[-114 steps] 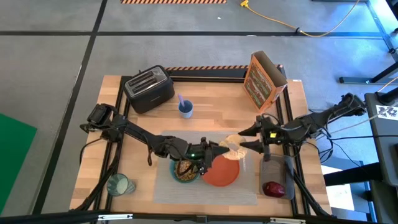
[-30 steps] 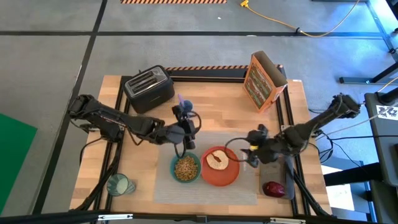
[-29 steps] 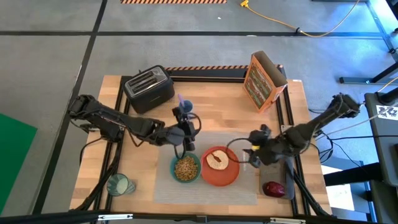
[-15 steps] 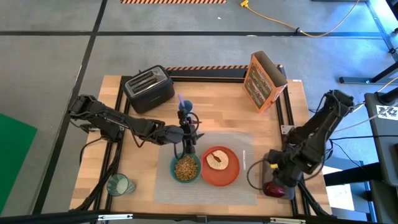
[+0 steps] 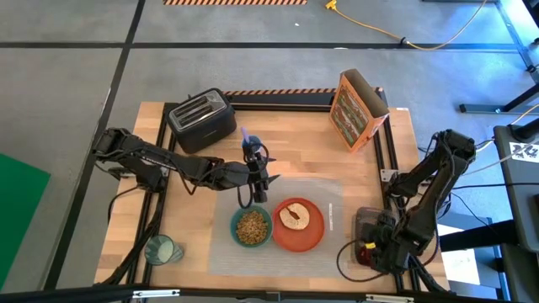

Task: Arrange a breakfast setting
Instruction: Put the red apple on the orange plate

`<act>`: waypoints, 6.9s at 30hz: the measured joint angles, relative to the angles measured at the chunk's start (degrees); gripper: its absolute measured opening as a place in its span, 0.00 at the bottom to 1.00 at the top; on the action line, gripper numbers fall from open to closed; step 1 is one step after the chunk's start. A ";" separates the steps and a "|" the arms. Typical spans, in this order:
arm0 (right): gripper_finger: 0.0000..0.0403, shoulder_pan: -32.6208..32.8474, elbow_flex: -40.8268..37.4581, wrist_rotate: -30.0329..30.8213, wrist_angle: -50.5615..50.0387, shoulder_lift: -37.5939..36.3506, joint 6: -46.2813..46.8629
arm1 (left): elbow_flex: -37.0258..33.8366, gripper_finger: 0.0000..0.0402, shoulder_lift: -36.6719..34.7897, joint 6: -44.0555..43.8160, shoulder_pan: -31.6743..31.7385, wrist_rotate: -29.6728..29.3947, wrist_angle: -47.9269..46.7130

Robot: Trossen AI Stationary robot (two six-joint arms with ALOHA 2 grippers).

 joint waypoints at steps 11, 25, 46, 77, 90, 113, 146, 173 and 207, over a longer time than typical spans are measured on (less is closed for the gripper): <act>0.85 -0.09 0.00 -7.71 1.91 6.59 -1.95 | 0.00 0.57 0.00 -0.40 0.16 0.96 -0.29; 0.85 -0.03 0.04 -9.98 2.14 10.09 -1.87 | 0.04 0.57 0.00 -1.34 0.16 0.87 -1.91; 0.71 0.28 3.41 -0.20 -7.46 11.44 -0.65 | 0.04 0.56 0.00 -1.47 0.16 0.99 -2.08; 0.72 -14.18 8.61 61.01 18.70 10.44 -38.41 | 5.84 0.55 22.21 -1.77 -0.23 37.51 45.71; 0.72 -15.39 8.61 59.51 21.44 10.46 -42.51 | 5.86 0.42 22.21 -1.82 -0.21 38.14 43.15; 0.72 -18.53 8.61 53.72 23.32 10.46 -46.94 | 11.69 0.40 24.79 -4.77 -0.85 31.39 32.96; 0.72 -18.53 8.59 52.56 25.83 13.80 -46.57 | 11.62 0.17 24.76 -2.59 -0.62 35.38 25.79; 0.72 -18.45 8.59 55.81 26.14 13.80 -44.89 | 11.61 0.14 24.72 -6.29 -0.40 41.75 26.09; 0.72 -18.66 8.81 58.69 25.77 13.55 -45.17 | 11.47 0.16 20.24 -3.11 -1.22 32.52 19.56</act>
